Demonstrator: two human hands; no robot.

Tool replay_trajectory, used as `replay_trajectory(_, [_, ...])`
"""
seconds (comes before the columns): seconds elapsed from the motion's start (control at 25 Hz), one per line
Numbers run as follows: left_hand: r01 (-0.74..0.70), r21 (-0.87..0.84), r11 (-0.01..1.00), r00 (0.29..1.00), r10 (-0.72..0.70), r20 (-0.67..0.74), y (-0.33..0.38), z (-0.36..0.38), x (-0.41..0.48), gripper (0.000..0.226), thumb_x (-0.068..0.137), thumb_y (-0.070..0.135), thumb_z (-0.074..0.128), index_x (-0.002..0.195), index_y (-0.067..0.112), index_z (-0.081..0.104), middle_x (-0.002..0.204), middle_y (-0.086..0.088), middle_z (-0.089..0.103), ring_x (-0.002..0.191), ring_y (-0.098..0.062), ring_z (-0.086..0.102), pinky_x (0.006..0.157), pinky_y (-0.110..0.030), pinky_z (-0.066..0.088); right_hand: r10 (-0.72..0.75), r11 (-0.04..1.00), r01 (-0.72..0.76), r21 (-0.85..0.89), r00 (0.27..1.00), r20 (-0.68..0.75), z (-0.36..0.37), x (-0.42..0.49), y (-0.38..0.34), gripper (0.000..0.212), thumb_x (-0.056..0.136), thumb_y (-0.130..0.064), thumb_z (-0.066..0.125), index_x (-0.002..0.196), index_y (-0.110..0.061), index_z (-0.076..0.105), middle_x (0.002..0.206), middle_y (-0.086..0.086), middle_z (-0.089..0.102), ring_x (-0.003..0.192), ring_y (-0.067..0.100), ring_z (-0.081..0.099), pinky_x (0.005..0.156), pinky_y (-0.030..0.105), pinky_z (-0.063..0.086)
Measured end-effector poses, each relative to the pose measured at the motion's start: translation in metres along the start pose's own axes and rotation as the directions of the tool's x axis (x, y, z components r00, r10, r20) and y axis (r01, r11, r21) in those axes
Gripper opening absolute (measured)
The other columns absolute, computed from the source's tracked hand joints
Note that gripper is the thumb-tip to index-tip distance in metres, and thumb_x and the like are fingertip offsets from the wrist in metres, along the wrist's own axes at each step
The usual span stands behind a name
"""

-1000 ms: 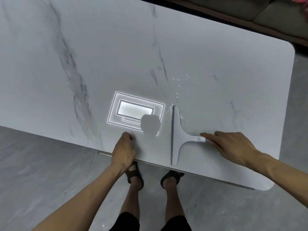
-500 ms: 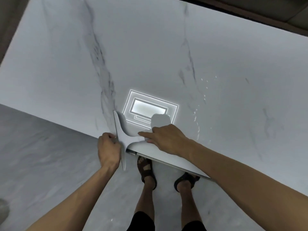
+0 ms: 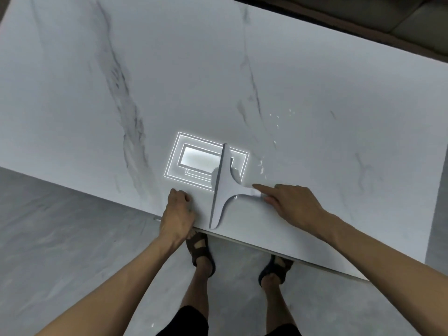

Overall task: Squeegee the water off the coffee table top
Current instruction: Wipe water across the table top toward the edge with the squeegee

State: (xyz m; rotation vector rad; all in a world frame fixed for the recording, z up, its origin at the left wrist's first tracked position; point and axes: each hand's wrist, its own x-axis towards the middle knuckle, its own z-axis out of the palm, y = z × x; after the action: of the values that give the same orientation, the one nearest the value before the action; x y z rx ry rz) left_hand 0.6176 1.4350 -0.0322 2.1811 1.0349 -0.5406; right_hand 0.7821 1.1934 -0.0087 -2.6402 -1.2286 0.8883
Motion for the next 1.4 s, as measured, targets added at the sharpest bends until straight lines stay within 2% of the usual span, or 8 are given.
replay_trajectory(0.16, [-0.048,0.068,0.996,0.994,0.041,0.100,0.054,0.045,-0.027,0.026,0.083,-0.003,0.048,0.108,0.004,0.049,0.118,-0.013,0.041,0.081,-0.033,0.056,0.069,-0.036,0.046,0.102,0.993,-0.101,-0.053,0.995,0.022,-0.013,-0.059,0.068,0.044,0.101,-0.048,0.026,0.144,-0.049,0.030,0.095,-0.004,0.062,0.082,0.019,0.063,0.061,0.028,0.037])
replay_trajectory(0.4, [-0.014,0.120,0.993,0.984,-0.007,0.176,0.100,0.103,-0.067,0.028,0.081,0.000,0.045,0.108,0.005,0.046,0.115,-0.015,0.042,0.082,-0.038,0.058,0.074,-0.044,0.050,0.070,0.994,-0.071,-0.083,0.997,-0.014,-0.013,-0.096,0.108,0.042,0.101,-0.047,0.025,0.142,-0.048,0.034,0.086,-0.006,0.059,0.076,0.021,0.061,0.059,0.029,0.035])
replay_trajectory(0.52, [0.002,0.059,0.998,0.981,-0.013,0.193,0.104,0.114,-0.078,0.031,0.080,0.002,0.046,0.110,0.008,0.046,0.111,-0.012,0.052,0.084,-0.033,0.056,0.068,-0.035,0.043,0.050,0.993,-0.052,-0.105,0.999,-0.021,-0.016,-0.106,0.122,0.042,0.102,-0.046,0.025,0.142,-0.047,0.035,0.086,-0.006,0.060,0.075,0.021,0.061,0.058,0.029,0.034])
replay_trajectory(0.68, [0.014,0.005,1.000,0.997,-0.015,0.073,0.094,0.112,-0.085,0.032,0.082,0.007,0.047,0.114,0.012,0.044,0.083,-0.005,0.060,0.070,-0.024,0.054,0.059,-0.031,0.038,0.060,0.985,-0.071,-0.160,0.996,-0.071,-0.026,-0.123,0.130,0.042,0.101,-0.047,0.022,0.140,-0.046,0.039,0.078,-0.006,0.058,0.066,0.021,0.059,0.055,0.030,0.032])
replay_trajectory(0.8, [0.076,-0.031,0.997,0.991,-0.079,-0.111,0.084,0.108,-0.088,0.032,0.086,0.007,0.048,0.117,0.011,0.043,0.097,-0.008,0.064,0.074,-0.021,0.052,0.064,-0.032,0.042,-0.010,0.994,0.001,-0.114,0.996,-0.083,-0.025,-0.127,0.116,0.041,0.100,-0.048,0.023,0.138,-0.047,0.038,0.074,-0.007,0.056,0.061,0.019,0.058,0.051,0.029,0.035])
replay_trajectory(0.92, [0.127,-0.072,0.989,0.976,-0.138,-0.170,0.072,0.107,-0.091,0.030,0.086,0.008,0.051,0.116,0.010,0.044,0.103,-0.012,0.065,0.076,-0.023,0.052,0.065,-0.033,0.043,-0.197,0.978,0.197,-0.074,0.980,0.002,0.000,-0.116,0.078,0.036,0.102,-0.041,0.034,0.138,-0.046,0.033,0.081,-0.003,0.057,0.064,0.023,0.060,0.052,0.032,0.045])
replay_trajectory(1.12, [0.035,-0.030,0.999,0.999,-0.035,0.000,0.071,0.113,-0.100,0.021,0.081,0.013,0.054,0.100,0.017,0.043,0.096,-0.003,0.058,0.079,-0.023,0.058,0.063,-0.035,0.047,-0.351,0.922,0.365,-0.130,0.929,0.116,0.043,-0.104,0.046,0.039,0.101,-0.035,0.041,0.139,-0.039,0.041,0.082,0.003,0.057,0.064,0.026,0.058,0.051,0.031,0.038])
replay_trajectory(1.4, [-0.058,0.067,0.996,0.989,0.048,0.138,0.094,0.129,-0.107,0.037,0.082,0.007,0.053,0.119,0.008,0.046,0.116,-0.009,0.049,0.080,-0.021,0.048,0.065,-0.030,0.035,-0.130,0.981,0.137,-0.136,0.990,0.060,0.009,-0.138,0.148,0.035,0.101,-0.045,0.029,0.135,-0.049,0.037,0.083,-0.005,0.059,0.070,0.023,0.063,0.058,0.034,0.049])
